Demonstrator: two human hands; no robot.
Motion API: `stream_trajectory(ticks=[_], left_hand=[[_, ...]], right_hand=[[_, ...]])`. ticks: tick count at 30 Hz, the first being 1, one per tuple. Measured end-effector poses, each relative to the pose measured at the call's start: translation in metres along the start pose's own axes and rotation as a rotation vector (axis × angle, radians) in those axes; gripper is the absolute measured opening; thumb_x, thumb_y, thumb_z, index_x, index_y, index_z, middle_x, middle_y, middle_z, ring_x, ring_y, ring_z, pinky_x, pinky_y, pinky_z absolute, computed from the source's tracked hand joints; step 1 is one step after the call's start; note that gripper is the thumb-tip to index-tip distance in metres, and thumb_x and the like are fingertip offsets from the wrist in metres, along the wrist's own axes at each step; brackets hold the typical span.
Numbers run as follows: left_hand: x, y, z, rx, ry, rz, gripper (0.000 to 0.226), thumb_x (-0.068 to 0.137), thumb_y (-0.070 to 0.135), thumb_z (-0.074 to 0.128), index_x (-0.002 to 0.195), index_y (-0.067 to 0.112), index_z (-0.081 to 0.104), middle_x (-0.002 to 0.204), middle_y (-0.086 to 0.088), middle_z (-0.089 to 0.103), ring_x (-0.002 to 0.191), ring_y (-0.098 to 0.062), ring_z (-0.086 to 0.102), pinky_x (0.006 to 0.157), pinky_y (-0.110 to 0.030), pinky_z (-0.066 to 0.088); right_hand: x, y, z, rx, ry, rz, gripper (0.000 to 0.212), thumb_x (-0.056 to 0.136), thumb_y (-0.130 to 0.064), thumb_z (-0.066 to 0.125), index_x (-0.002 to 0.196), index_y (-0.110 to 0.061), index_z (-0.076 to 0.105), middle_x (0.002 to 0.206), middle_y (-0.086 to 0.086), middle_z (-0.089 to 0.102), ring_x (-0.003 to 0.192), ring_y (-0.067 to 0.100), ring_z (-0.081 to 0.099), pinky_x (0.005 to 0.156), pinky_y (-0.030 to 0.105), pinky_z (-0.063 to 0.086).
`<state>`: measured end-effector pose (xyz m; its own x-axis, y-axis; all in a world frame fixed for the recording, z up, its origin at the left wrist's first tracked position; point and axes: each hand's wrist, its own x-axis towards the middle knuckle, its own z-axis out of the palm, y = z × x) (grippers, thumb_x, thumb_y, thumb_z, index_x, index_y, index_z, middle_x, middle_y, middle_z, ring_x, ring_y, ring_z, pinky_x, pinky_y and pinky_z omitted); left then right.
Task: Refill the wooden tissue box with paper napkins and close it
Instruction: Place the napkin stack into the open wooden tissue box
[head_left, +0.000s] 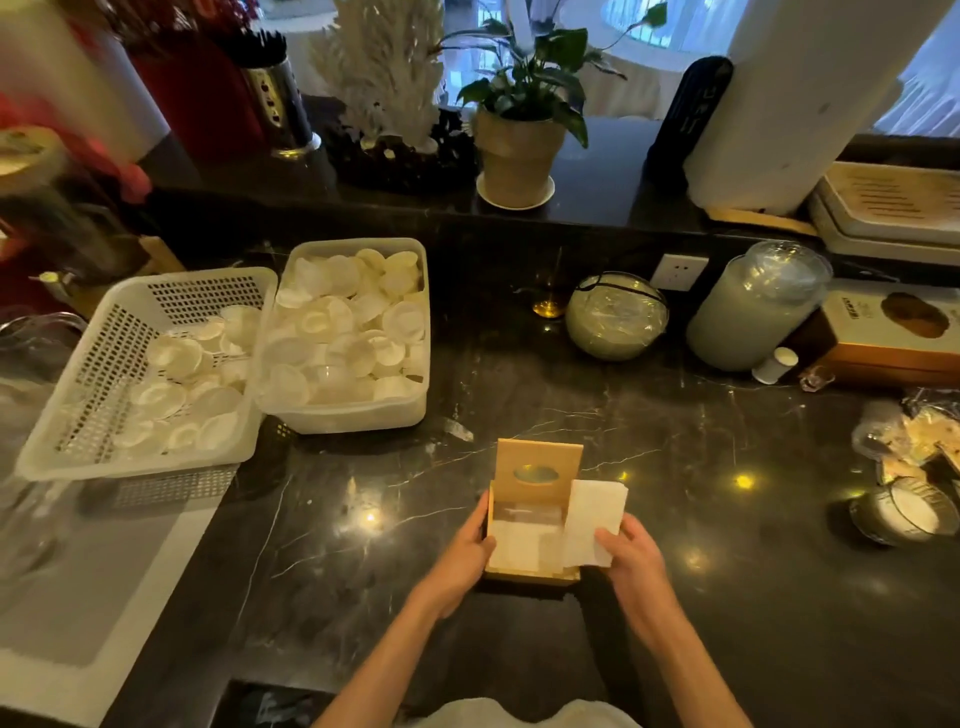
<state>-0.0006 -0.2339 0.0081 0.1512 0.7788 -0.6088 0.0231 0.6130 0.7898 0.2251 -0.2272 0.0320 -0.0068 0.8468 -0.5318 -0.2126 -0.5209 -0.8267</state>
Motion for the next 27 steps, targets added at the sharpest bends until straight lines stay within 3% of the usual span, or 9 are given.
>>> stream_trajectory(ticks=[3, 5, 9, 14, 18, 22, 27], left_hand=[[-0.002, 0.006, -0.009, 0.054, -0.060, 0.000, 0.072, 0.102, 0.011, 0.041, 0.152, 0.047, 0.006, 0.155, 0.007, 0.029, 0.137, -0.015, 0.040, 0.112, -0.042, 0.041], [-0.001, 0.002, -0.014, 0.074, -0.089, -0.025, 0.074, 0.101, 0.011, 0.042, 0.153, 0.046, 0.003, 0.157, 0.004, 0.026, 0.136, -0.017, 0.039, 0.114, -0.045, 0.038], [0.002, -0.007, -0.023, 0.075, -0.168, -0.018, 0.085, 0.096, 0.012, 0.052, 0.151, 0.049, -0.001, 0.155, 0.003, 0.031, 0.133, -0.016, 0.046, 0.112, -0.046, 0.041], [0.003, -0.002, -0.025, 0.089, -0.220, -0.025, 0.089, 0.096, 0.008, 0.053, 0.153, 0.046, -0.004, 0.144, 0.012, 0.030, 0.134, -0.014, 0.039, 0.116, -0.047, 0.035], [0.007, -0.009, -0.030, 0.147, -0.213, 0.004, 0.089, 0.096, 0.017, 0.056, 0.149, 0.055, -0.004, 0.158, 0.008, 0.026, 0.137, -0.013, 0.038, 0.117, -0.047, 0.033], [0.007, -0.002, -0.024, 0.243, -0.219, 0.018, 0.085, 0.099, 0.013, 0.046, 0.149, 0.052, -0.010, 0.162, 0.008, 0.014, 0.146, -0.015, 0.021, 0.121, -0.044, 0.022], [0.006, -0.010, -0.027, 0.237, -0.196, 0.041, 0.083, 0.099, 0.004, 0.041, 0.153, 0.045, -0.006, 0.164, 0.010, 0.005, 0.141, -0.006, 0.012, 0.120, -0.040, 0.016]], right_hand=[[0.007, -0.035, 0.020, -0.617, -0.166, -0.151, 0.021, 0.095, -0.010, 0.059, 0.113, -0.021, 0.062, 0.112, -0.001, 0.069, 0.104, 0.015, 0.067, 0.079, 0.028, 0.058], [0.012, -0.046, 0.043, -1.040, -0.293, -0.158, 0.022, 0.096, -0.018, 0.058, 0.115, -0.029, 0.062, 0.114, -0.011, 0.064, 0.107, 0.009, 0.062, 0.085, 0.027, 0.054], [0.025, -0.050, 0.075, -1.602, -0.363, -0.206, 0.038, 0.097, -0.016, 0.056, 0.132, -0.027, 0.054, 0.129, 0.000, 0.063, 0.116, 0.018, 0.060, 0.097, 0.034, 0.051], [0.039, -0.055, 0.093, -1.755, -0.394, -0.239, 0.051, 0.096, -0.005, 0.054, 0.142, -0.024, 0.044, 0.130, 0.007, 0.063, 0.116, 0.024, 0.062, 0.096, 0.035, 0.051], [0.046, -0.040, 0.105, -1.874, -0.509, -0.226, 0.042, 0.095, -0.002, 0.052, 0.134, -0.017, 0.055, 0.129, 0.009, 0.063, 0.113, 0.027, 0.063, 0.094, 0.036, 0.053], [0.055, -0.027, 0.099, -1.835, -0.515, -0.147, 0.042, 0.093, 0.000, 0.055, 0.131, -0.016, 0.057, 0.128, 0.008, 0.064, 0.116, 0.026, 0.062, 0.097, 0.036, 0.052], [0.055, -0.012, 0.102, -1.796, -0.557, -0.011, 0.051, 0.093, 0.004, 0.051, 0.140, -0.017, 0.048, 0.139, 0.009, 0.056, 0.126, 0.027, 0.055, 0.102, 0.036, 0.046]])
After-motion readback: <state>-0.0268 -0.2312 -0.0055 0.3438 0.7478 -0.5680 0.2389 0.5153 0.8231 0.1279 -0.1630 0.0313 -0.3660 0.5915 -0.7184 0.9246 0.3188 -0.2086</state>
